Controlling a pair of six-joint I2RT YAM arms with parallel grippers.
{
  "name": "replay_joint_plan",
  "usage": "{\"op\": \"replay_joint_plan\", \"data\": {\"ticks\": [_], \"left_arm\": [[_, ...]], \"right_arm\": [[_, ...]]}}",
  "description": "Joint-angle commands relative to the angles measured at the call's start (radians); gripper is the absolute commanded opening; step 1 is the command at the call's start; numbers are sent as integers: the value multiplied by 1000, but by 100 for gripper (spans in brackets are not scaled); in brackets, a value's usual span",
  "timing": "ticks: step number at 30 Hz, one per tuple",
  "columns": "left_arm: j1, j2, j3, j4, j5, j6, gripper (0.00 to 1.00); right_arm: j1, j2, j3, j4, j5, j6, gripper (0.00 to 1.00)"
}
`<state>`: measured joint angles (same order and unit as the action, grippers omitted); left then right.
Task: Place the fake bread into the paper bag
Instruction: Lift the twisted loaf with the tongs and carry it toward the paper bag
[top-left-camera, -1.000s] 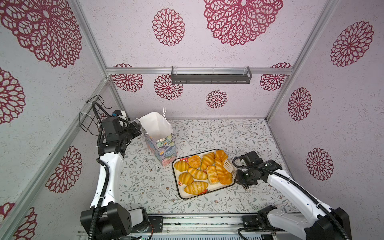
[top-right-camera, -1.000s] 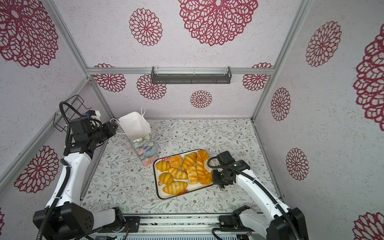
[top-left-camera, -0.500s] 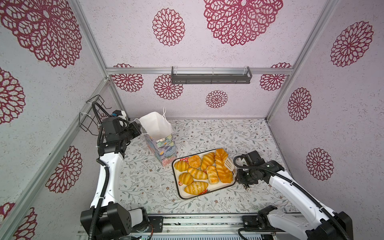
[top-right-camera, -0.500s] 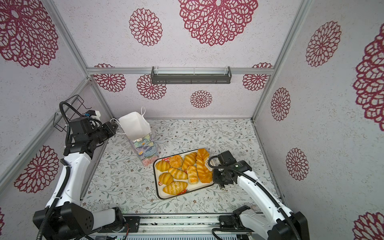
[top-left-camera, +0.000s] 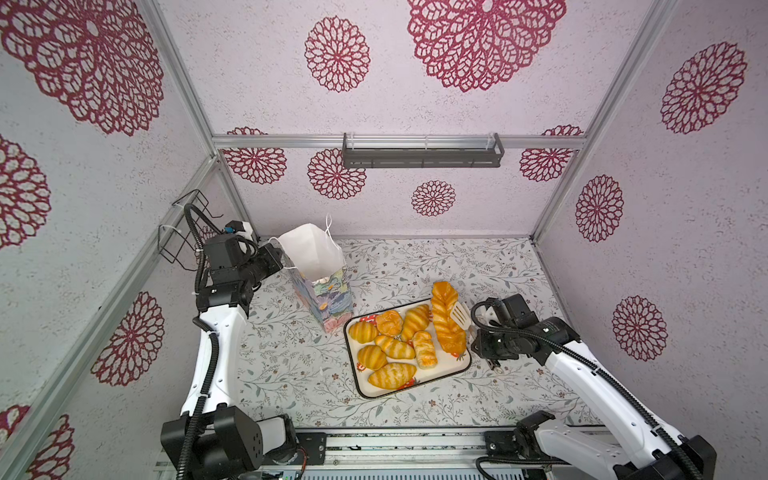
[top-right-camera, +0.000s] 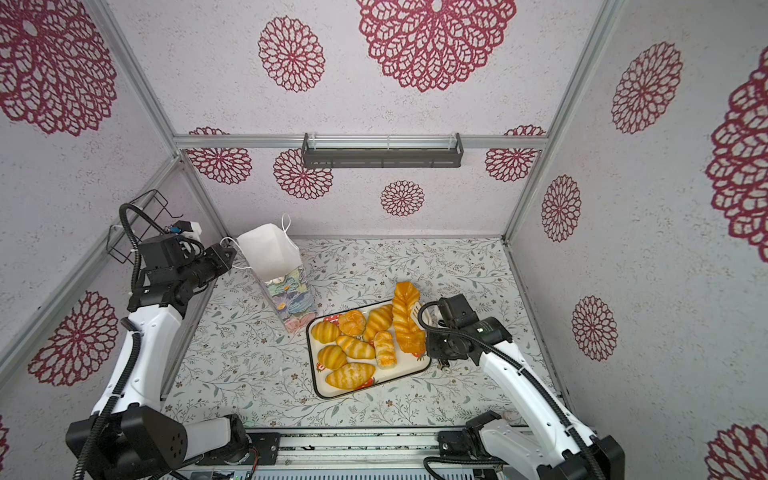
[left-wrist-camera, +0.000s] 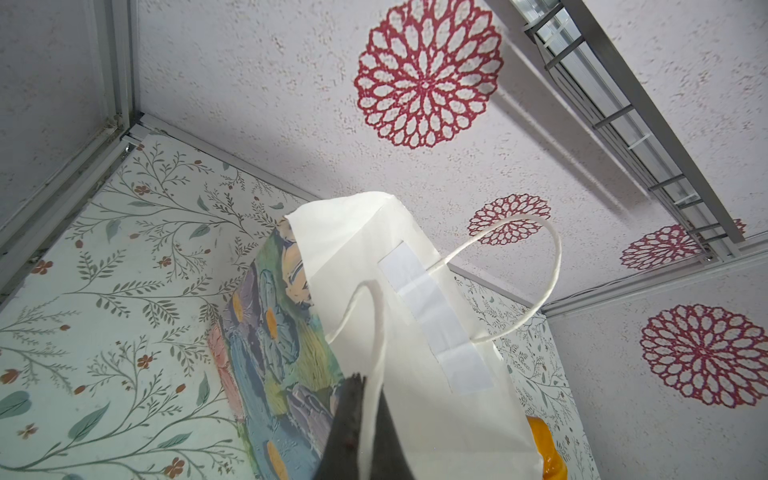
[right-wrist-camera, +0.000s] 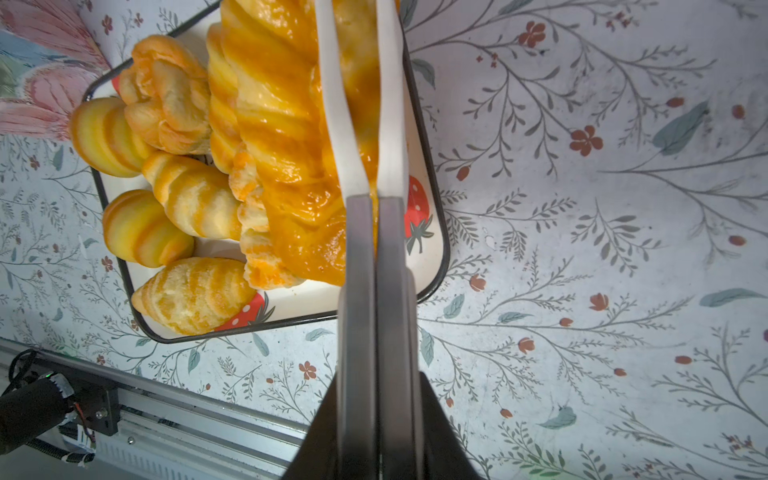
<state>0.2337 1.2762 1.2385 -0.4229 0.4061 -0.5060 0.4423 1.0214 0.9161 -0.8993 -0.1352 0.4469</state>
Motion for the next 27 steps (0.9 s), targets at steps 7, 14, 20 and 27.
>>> {"op": "replay_joint_plan", "data": {"ticks": [7,14,20,27], "left_arm": [[0,-24,-5,11,-10,6,0],[12,-10,18,8,-27,8,0],[11,40,76,-53,-56,33,0],[11,70,120,-81,-69,48,0]], "right_arm": [[7,8,130,86,-33,-5,22],[27,66,231,125,-56,-29,22],[64,116,299,189,-67,-36,22],[136,185,421,214,-56,-50,22]]}}
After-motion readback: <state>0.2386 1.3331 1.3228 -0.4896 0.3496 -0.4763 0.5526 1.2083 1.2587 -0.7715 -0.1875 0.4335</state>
